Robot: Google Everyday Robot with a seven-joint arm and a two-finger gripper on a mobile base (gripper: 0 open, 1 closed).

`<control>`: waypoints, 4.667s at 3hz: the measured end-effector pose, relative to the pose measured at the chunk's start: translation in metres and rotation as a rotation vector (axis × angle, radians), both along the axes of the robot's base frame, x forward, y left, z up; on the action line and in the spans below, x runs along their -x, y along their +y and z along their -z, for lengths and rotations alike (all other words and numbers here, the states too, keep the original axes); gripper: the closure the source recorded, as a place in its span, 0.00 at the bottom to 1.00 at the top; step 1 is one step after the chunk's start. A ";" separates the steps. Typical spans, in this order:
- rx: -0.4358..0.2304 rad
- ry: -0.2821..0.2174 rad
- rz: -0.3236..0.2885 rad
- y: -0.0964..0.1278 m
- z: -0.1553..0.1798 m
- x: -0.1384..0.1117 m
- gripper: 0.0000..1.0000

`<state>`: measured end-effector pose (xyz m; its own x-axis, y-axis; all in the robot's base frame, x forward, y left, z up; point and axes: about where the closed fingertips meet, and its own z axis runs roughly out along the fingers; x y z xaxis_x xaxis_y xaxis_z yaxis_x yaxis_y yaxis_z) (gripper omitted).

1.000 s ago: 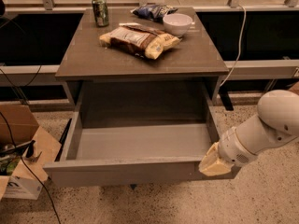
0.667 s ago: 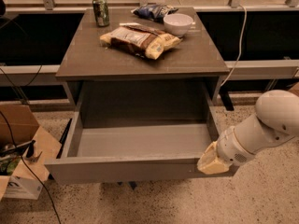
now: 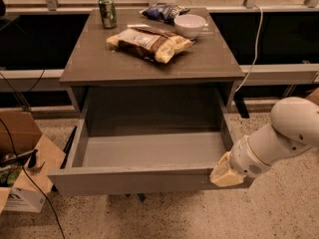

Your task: Close top drawer

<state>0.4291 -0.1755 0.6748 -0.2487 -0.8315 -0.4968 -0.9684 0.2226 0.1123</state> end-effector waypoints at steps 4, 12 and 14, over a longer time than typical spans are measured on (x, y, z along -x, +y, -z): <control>-0.096 -0.070 -0.002 0.012 0.014 -0.037 1.00; -0.260 -0.379 0.061 0.027 0.007 -0.197 1.00; -0.264 -0.373 0.054 0.032 0.009 -0.196 0.58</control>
Offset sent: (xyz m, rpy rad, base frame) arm 0.1181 0.0347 -0.0446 0.2865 -0.2087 0.0205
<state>0.6255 -0.1432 0.6655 -0.0524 -0.6551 -0.7537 -0.9411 0.2848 -0.1822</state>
